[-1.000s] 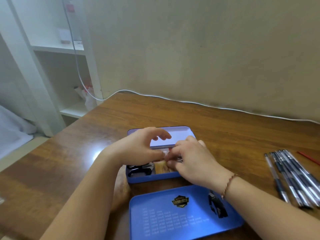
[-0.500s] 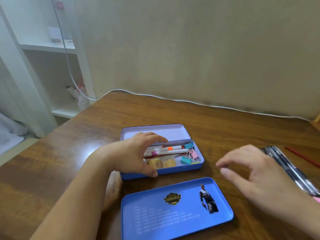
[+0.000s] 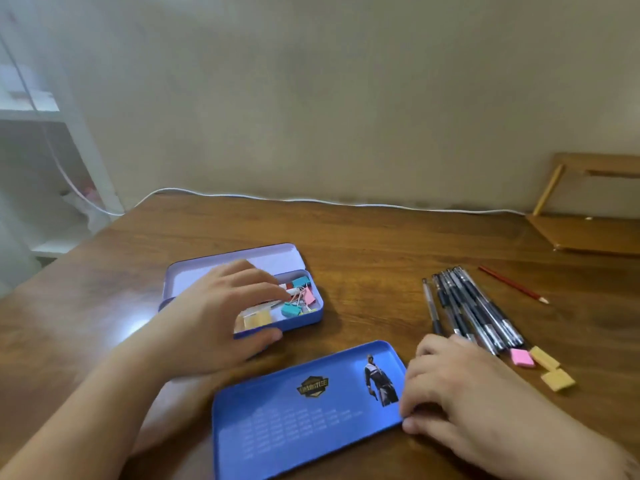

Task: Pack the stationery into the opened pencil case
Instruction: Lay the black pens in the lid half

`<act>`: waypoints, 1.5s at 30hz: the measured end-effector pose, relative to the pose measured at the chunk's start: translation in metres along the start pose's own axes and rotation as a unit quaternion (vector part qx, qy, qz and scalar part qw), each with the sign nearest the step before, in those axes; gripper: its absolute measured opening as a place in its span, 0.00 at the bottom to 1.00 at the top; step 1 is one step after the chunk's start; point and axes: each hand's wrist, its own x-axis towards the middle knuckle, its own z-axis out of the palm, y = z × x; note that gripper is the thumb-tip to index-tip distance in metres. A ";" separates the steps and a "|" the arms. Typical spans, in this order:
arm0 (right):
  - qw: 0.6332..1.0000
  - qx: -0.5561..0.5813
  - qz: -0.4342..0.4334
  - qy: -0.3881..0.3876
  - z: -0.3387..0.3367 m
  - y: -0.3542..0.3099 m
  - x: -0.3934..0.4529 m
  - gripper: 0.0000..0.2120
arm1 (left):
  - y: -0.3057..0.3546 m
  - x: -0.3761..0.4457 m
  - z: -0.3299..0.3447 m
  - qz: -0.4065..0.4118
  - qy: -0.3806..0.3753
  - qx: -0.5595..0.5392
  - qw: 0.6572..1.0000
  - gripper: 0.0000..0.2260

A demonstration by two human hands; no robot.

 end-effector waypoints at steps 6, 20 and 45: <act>0.993 0.083 0.076 -0.045 -0.020 0.028 -0.018 0.07 | 0.028 0.008 0.019 0.098 -0.076 0.064 0.990 0.10; 0.944 0.017 0.317 0.092 -0.004 0.045 0.005 0.12 | 0.030 0.011 0.029 0.118 -0.086 0.125 0.981 0.09; 0.944 0.056 0.247 0.210 -0.019 0.061 -0.008 0.06 | 0.052 0.042 0.041 0.103 -0.047 0.109 0.988 0.11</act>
